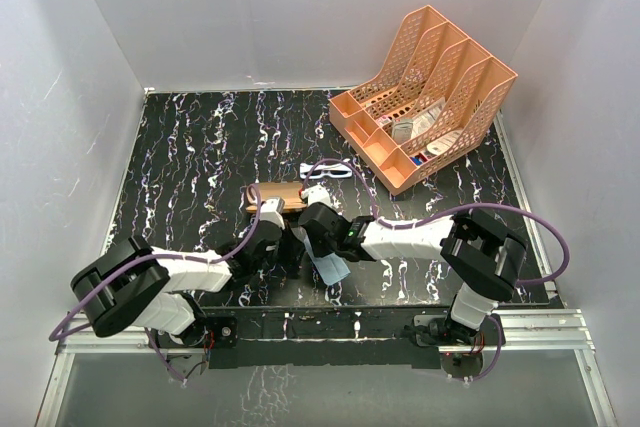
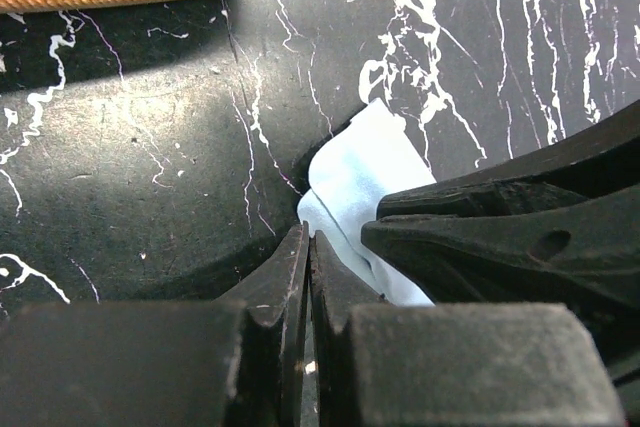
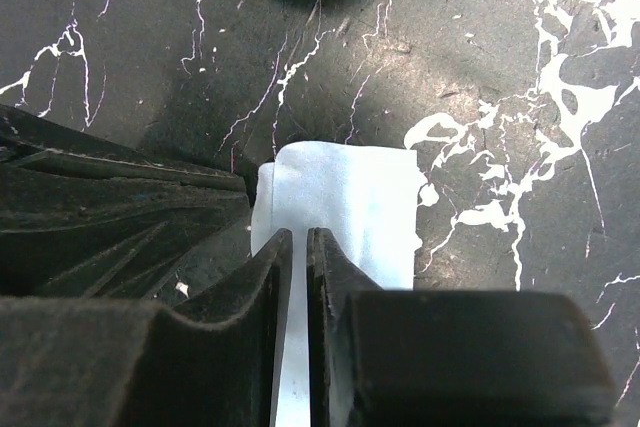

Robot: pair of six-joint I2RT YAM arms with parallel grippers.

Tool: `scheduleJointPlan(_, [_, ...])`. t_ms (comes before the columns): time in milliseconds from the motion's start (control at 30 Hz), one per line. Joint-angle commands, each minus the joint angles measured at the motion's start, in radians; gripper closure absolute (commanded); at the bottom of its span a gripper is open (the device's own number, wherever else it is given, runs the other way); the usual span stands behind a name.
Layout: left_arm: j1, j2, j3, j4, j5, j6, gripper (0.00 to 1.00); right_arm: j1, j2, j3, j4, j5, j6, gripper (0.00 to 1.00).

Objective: Organize the sunglasses
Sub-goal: Adjust the glasses cleaning cloth at the center of the board.

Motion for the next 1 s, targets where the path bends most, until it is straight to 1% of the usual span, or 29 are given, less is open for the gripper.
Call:
scheduleJointPlan(0, [0.002,-0.045,-0.033,0.089,-0.008,-0.017,1.00,-0.006,-0.019,-0.001,0.058,0.019,0.006,0.91])
scheduleJointPlan(133, [0.002,-0.054,-0.049,0.125,-0.005,-0.024,1.00,-0.007,-0.019,-0.007,0.063,0.016,0.006,0.92])
scheduleJointPlan(200, [0.003,-0.040,-0.047,0.132,-0.007,-0.026,1.00,-0.007,-0.018,-0.007,0.063,0.016,0.007,0.91])
scheduleJointPlan(333, [0.003,-0.006,-0.068,0.212,0.009,-0.038,1.00,-0.006,-0.019,-0.009,0.063,0.016,0.010,0.91])
scheduleJointPlan(567, [0.004,0.048,-0.066,0.257,0.019,-0.048,1.00,-0.007,-0.017,-0.011,0.066,0.017,0.014,0.91])
scheduleJointPlan(633, [0.003,0.056,-0.062,0.255,0.019,-0.048,1.00,-0.006,-0.016,-0.014,0.068,0.017,0.015,0.91])
scheduleJointPlan(767, [0.003,0.060,-0.048,0.200,0.009,-0.052,1.00,-0.007,-0.018,-0.019,0.073,0.009,0.016,0.90])
scheduleJointPlan(867, [0.003,0.065,-0.026,0.133,-0.005,-0.055,1.00,-0.007,-0.015,-0.024,0.078,0.000,0.013,0.86])
scheduleJointPlan(967, [0.002,0.067,-0.025,0.117,-0.009,-0.058,1.00,-0.006,-0.011,-0.026,0.078,-0.002,0.013,0.82])
